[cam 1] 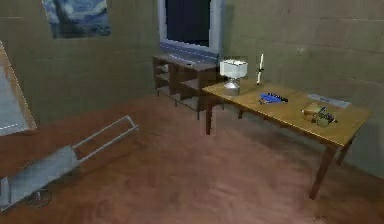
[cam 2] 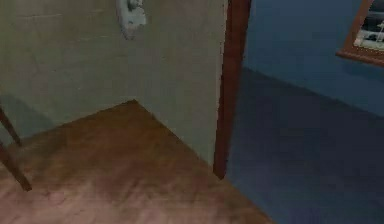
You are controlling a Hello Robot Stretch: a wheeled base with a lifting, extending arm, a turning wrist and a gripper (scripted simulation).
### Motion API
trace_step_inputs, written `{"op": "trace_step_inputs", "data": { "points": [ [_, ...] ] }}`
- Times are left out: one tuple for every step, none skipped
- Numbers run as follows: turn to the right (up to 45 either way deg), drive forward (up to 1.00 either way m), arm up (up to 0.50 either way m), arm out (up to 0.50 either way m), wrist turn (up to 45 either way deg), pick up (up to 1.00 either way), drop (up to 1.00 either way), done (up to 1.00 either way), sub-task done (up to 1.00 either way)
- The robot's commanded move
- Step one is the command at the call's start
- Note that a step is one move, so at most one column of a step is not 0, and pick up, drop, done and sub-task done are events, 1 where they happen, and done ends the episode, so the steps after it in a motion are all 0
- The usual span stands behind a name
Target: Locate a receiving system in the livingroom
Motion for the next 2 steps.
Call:
{"op": "trace_step_inputs", "data": {
  "points": [
    [0.0, 1.0, 0.0, 0.0, 0.0, 0.0, 0.0, 0.0, 0.0],
    [3.0, 0.0, 0.0, 0.0, 0.0, 0.0, 0.0, 0.0, 0.0]
  ]
}}
